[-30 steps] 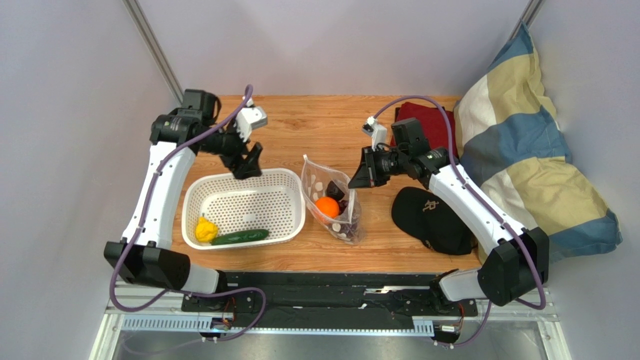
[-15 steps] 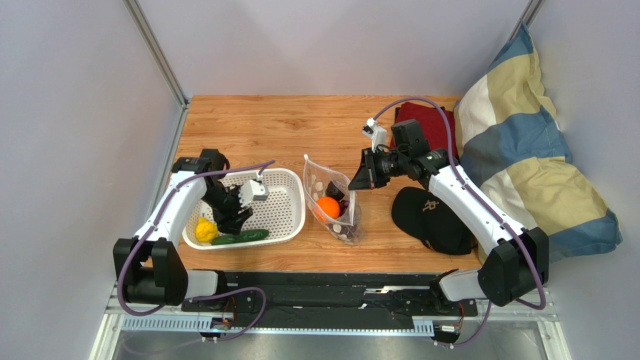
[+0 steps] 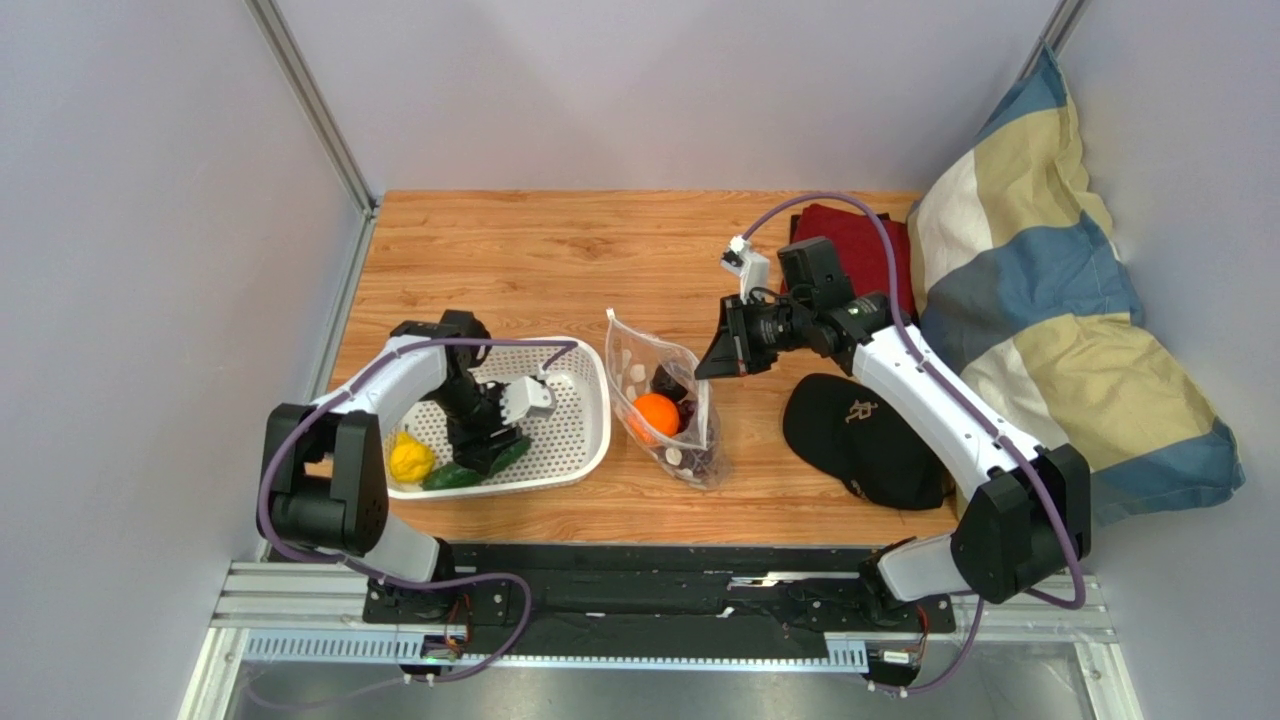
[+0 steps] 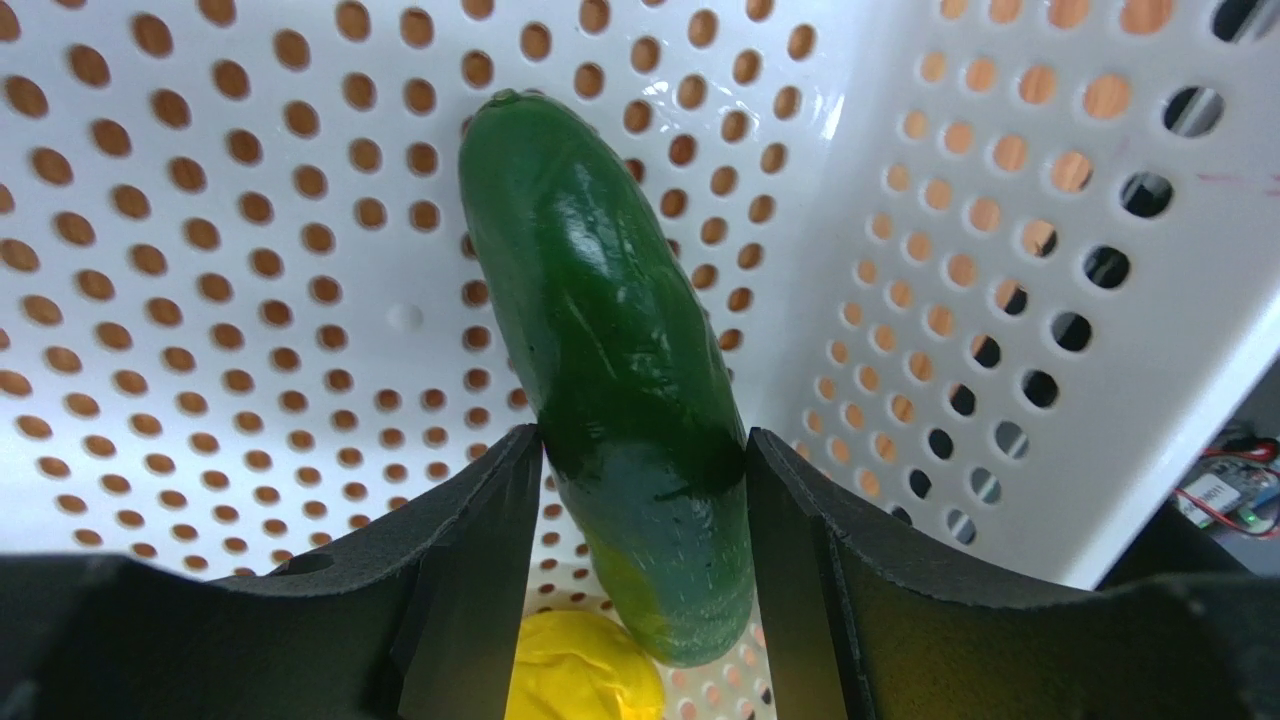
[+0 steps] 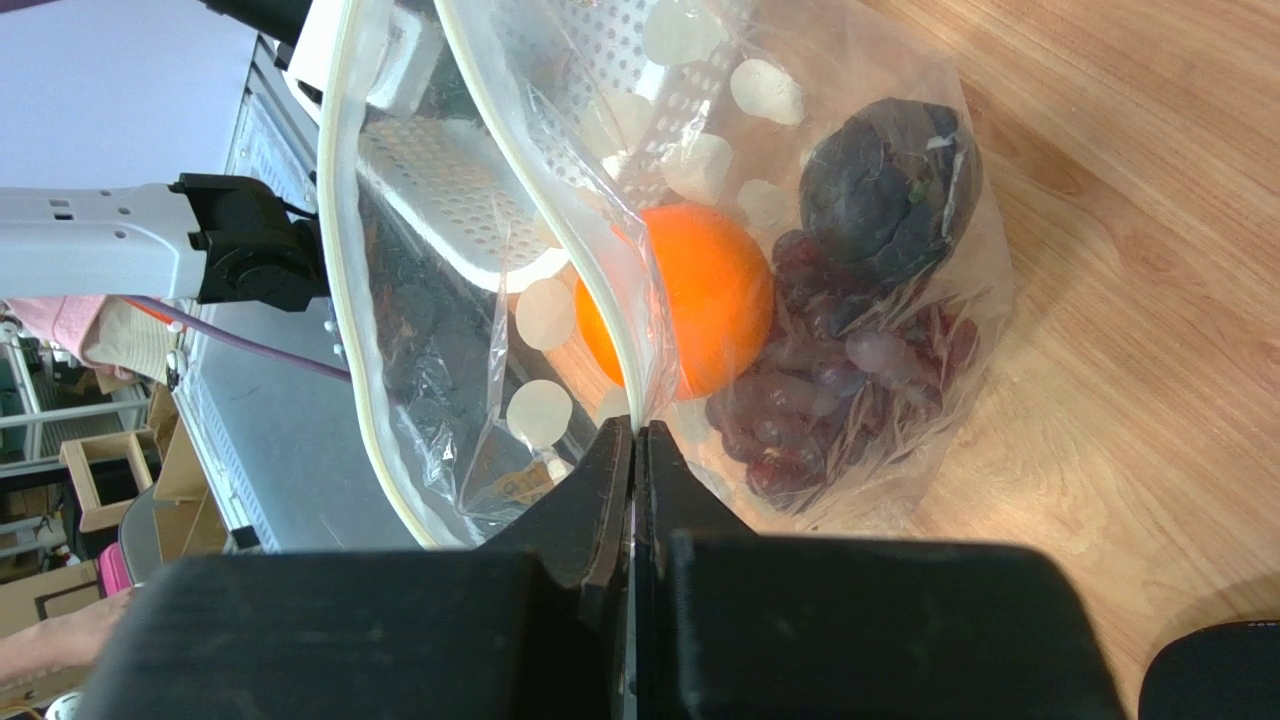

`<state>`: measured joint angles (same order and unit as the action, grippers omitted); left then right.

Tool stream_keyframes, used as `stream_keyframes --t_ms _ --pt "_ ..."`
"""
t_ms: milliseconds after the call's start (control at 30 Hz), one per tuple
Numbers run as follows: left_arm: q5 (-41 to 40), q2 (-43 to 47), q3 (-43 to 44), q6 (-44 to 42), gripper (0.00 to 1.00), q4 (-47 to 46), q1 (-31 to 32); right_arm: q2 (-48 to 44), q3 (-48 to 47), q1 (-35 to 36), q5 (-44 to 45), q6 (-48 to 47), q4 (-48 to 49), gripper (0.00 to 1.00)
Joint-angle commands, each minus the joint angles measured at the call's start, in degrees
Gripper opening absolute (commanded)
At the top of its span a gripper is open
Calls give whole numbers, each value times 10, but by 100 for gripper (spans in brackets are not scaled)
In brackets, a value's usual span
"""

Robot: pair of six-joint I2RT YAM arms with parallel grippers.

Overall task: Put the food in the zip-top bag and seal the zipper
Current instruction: Pick up the fake vegetable from the bin.

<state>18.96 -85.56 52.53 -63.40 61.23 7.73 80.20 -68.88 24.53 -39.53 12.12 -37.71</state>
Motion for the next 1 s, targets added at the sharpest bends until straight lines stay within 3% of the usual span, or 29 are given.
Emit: stream_keyframes --t_ms 0,67,167,200,233,500,633,733,767,800,867,967 --pt "-4 -22 4 -16 58 -40 13 9 -28 -3 -1 -14 1 0" --pt "-10 -38 9 -16 54 -49 15 12 -30 -3 -2 -14 1 0" --pt "3 -44 35 -1 37 -48 16 15 -32 -3 -1 -15 2 0" --pt "9 -42 52 7 23 -48 17 15 -31 -3 -1 -15 1 0" --pt "23 -37 62 11 20 -44 19 16 -32 -4 0 -15 2 0" --pt "79 55 141 3 0 -4 40 18 -32 -6 1 -13 2 0" --pt "164 86 229 48 0 62 40 16 -32 -10 -4 -8 2 0" --pt "254 107 308 153 0 28 41 18 -29 -11 -7 -1 4 0" --pt "270 113 329 258 0 0 49 20 -29 -11 -8 1 4 0" --pt "274 117 333 310 0 -67 58 20 -29 -11 -12 4 6 0" --pt "253 137 333 431 0 -129 90 22 -32 -11 -14 7 5 0" --pt "172 174 284 520 0 -281 173 23 -35 -12 -21 12 6 0"
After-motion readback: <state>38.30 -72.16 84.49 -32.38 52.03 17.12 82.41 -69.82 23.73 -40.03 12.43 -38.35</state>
